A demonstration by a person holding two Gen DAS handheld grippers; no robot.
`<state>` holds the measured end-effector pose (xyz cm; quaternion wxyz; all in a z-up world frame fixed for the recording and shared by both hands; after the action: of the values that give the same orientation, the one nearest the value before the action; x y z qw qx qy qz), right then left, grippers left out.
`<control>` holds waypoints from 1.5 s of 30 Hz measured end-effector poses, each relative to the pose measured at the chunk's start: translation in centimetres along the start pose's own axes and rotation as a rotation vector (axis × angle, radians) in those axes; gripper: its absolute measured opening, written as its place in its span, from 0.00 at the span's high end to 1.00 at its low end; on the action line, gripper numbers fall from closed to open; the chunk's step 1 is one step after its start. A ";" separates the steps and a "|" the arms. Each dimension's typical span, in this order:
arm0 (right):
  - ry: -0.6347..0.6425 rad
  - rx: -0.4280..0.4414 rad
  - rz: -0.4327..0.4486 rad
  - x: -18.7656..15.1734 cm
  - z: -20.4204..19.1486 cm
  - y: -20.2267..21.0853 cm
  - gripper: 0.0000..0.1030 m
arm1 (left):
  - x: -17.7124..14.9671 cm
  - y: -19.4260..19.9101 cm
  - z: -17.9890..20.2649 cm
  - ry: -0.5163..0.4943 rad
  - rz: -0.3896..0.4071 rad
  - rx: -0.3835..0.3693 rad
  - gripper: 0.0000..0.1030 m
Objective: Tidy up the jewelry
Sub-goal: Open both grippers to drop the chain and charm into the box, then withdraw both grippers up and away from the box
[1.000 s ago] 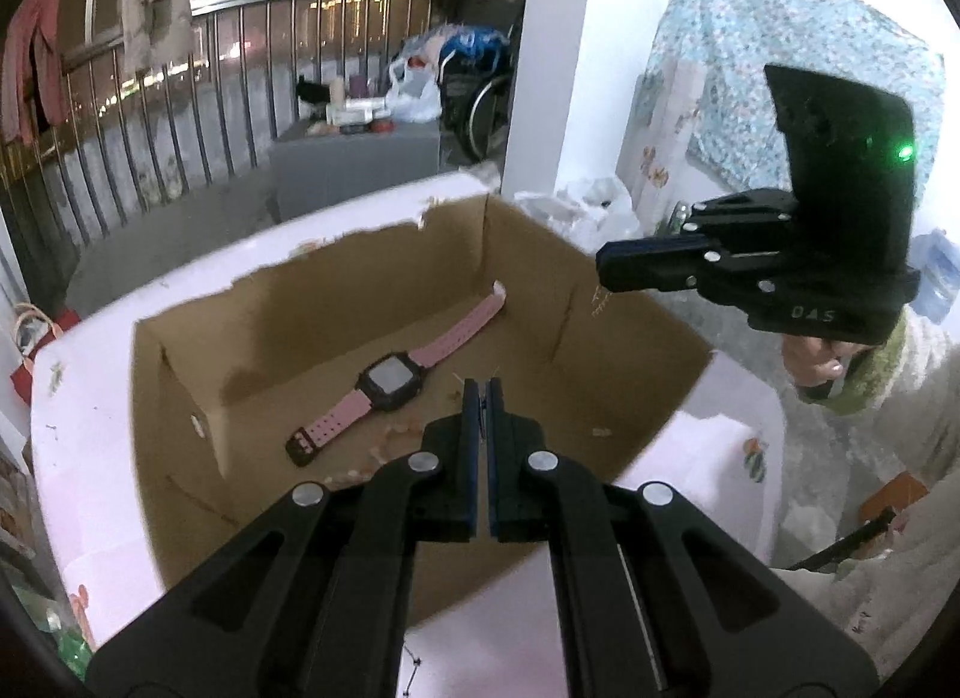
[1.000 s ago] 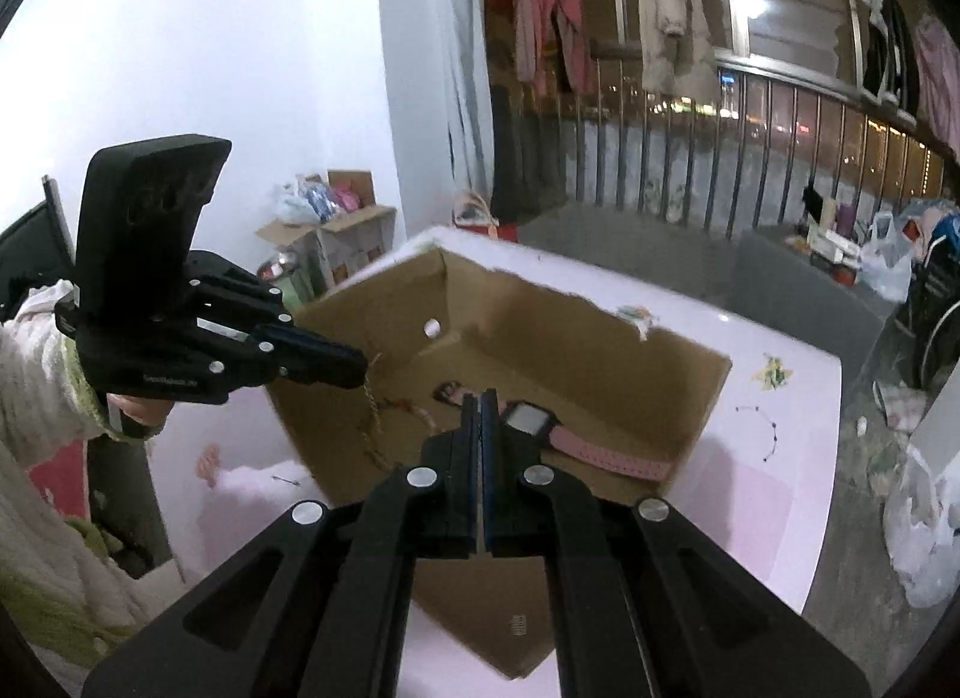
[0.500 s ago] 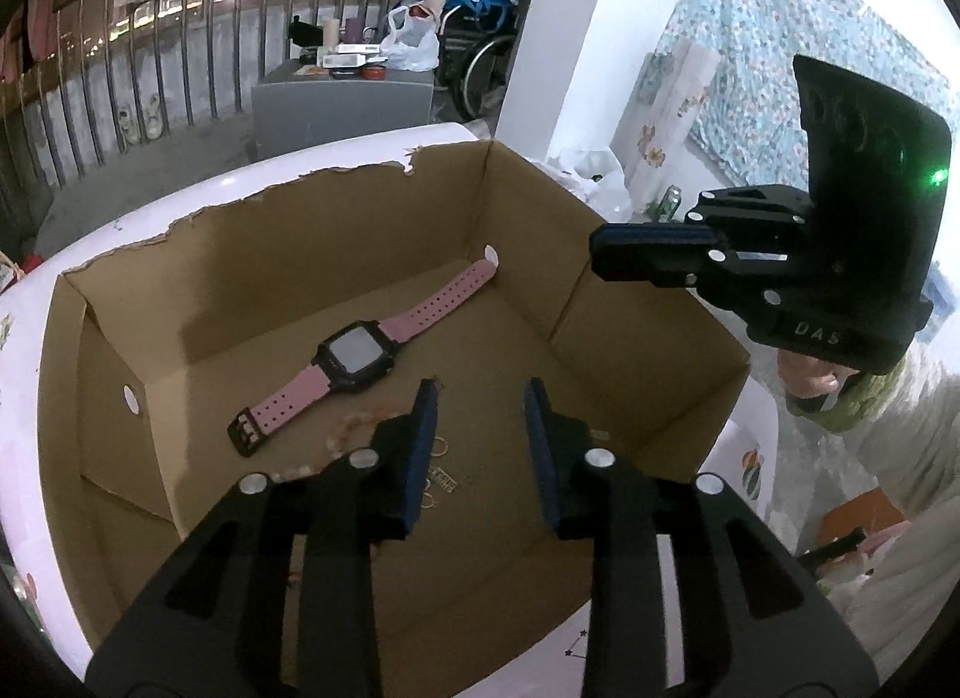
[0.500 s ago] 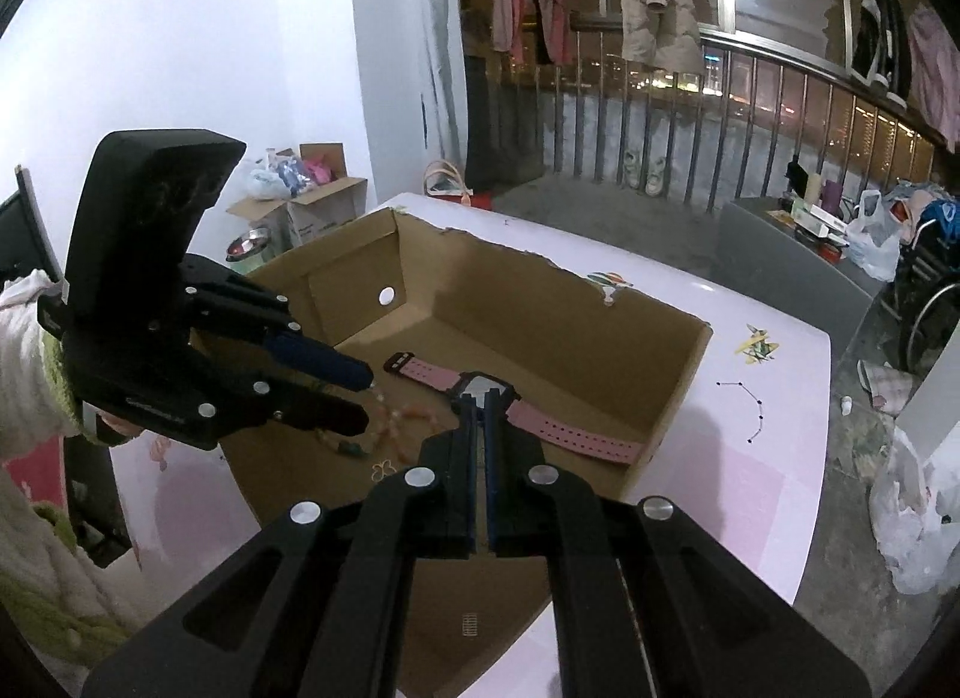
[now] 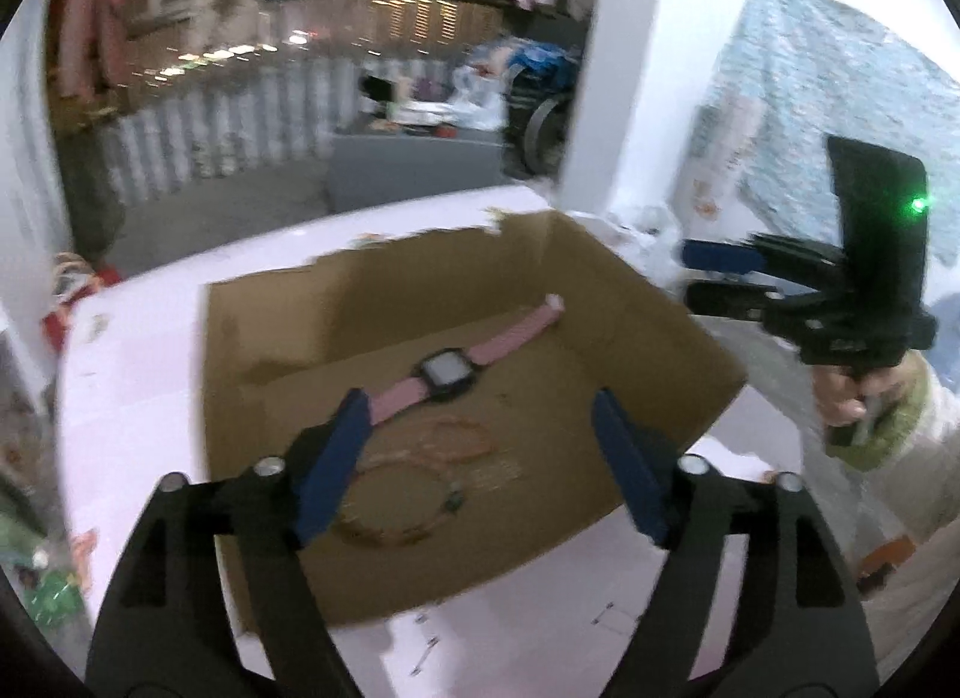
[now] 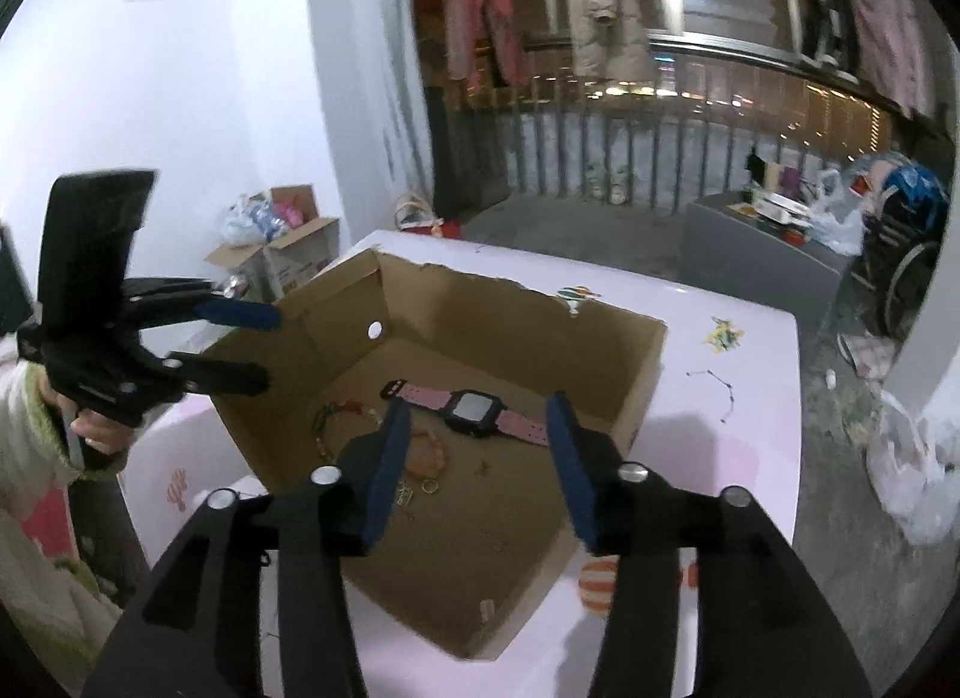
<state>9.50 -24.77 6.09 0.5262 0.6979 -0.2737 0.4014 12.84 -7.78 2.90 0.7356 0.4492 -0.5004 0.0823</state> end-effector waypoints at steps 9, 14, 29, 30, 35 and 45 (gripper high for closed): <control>-0.260 -0.102 -0.003 -2.5 1.2 1.8 0.39 | -2.6 4.4 -3.9 0.203 0.003 0.244 0.17; -0.479 -0.106 -0.056 -4.9 3.0 0.8 0.37 | -5.0 2.9 -6.4 0.422 -0.085 0.268 0.17; -0.506 -0.045 -0.171 -6.4 1.1 -0.9 0.34 | -6.2 0.1 -3.0 0.551 -0.126 0.090 0.16; -0.509 -0.010 -0.178 -6.5 0.8 -0.8 0.34 | -6.2 0.0 -2.0 0.538 -0.138 0.041 0.16; -0.478 0.001 -0.161 -6.4 -0.1 0.3 0.34 | -5.5 1.2 2.4 0.320 -0.086 0.178 0.16; -0.550 -0.018 -0.140 -6.8 1.8 0.3 0.34 | -5.8 4.9 -9.1 0.622 0.065 0.376 0.14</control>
<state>6.12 -26.83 0.29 0.4648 0.7932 -0.3607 0.1572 13.21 3.75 0.14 0.7540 0.5139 -0.2429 0.3291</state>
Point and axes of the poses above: each gripper's, at about its wrist camera, not at the fingertips, and y roughly against the way its jaws point, z to its right, x to its top, the point moved 1 cm from there along -y, roughly the way its jaws point, and after that the axes turned 4 degrees about z, right-handed, at the moved point
